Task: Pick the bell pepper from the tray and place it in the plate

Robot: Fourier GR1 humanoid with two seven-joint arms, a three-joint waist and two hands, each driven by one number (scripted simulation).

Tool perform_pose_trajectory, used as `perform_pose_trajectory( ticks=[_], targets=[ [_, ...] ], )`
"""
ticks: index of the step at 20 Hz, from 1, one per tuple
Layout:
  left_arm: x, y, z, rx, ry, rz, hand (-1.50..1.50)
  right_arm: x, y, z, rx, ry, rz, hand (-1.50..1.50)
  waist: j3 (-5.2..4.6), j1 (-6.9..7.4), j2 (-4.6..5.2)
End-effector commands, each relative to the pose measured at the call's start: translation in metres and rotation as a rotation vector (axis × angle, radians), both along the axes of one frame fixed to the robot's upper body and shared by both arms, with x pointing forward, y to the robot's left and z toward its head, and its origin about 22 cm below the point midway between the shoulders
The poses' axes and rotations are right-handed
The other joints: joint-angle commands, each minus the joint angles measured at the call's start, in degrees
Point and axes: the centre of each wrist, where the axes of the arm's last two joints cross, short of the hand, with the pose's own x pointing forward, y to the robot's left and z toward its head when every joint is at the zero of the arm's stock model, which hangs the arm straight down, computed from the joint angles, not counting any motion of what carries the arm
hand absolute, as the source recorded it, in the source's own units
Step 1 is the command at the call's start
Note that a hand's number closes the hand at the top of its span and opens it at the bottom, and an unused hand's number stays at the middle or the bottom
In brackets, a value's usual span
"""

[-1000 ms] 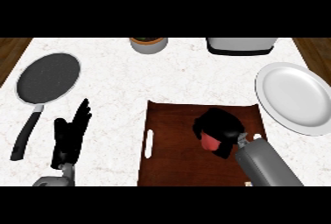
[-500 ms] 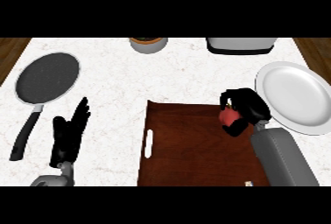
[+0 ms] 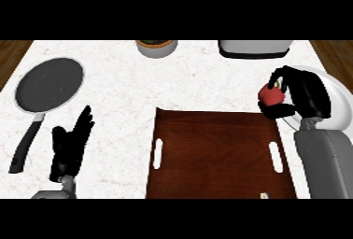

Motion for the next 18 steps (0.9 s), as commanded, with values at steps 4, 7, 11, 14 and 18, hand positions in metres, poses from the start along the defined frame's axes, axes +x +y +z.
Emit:
perform_pose_trajectory(
  ticks=[4, 7, 11, 14, 18],
  targets=[
    [0.010, -0.007, 0.014, -0.006, 0.005, -0.018, 0.00, -0.002, -0.038, 0.025, 0.039, -0.138, -0.206, 1.50, 0.02, 0.48, 0.21],
    [0.023, -0.004, 0.001, 0.011, 0.003, 0.011, 0.00, 0.002, -0.057, 0.036, 0.082, -0.113, -0.261, 1.50, 0.00, 0.34, 0.28],
    [0.011, -0.003, 0.007, -0.005, -0.006, -0.005, 0.00, 0.010, -0.079, 0.015, 0.089, -0.109, -0.309, 1.50, 0.02, 0.75, 0.28],
    [0.007, -0.013, -0.011, -0.004, -0.005, -0.022, 0.00, 0.025, -0.097, 0.018, 0.069, -0.071, -0.347, 1.50, 0.02, 0.97, 0.39],
    [0.011, -0.016, -0.003, -0.007, 0.001, -0.021, 0.00, 0.039, -0.113, 0.013, 0.060, -0.018, -0.360, 1.50, 0.03, 1.18, 0.41]
  ],
)
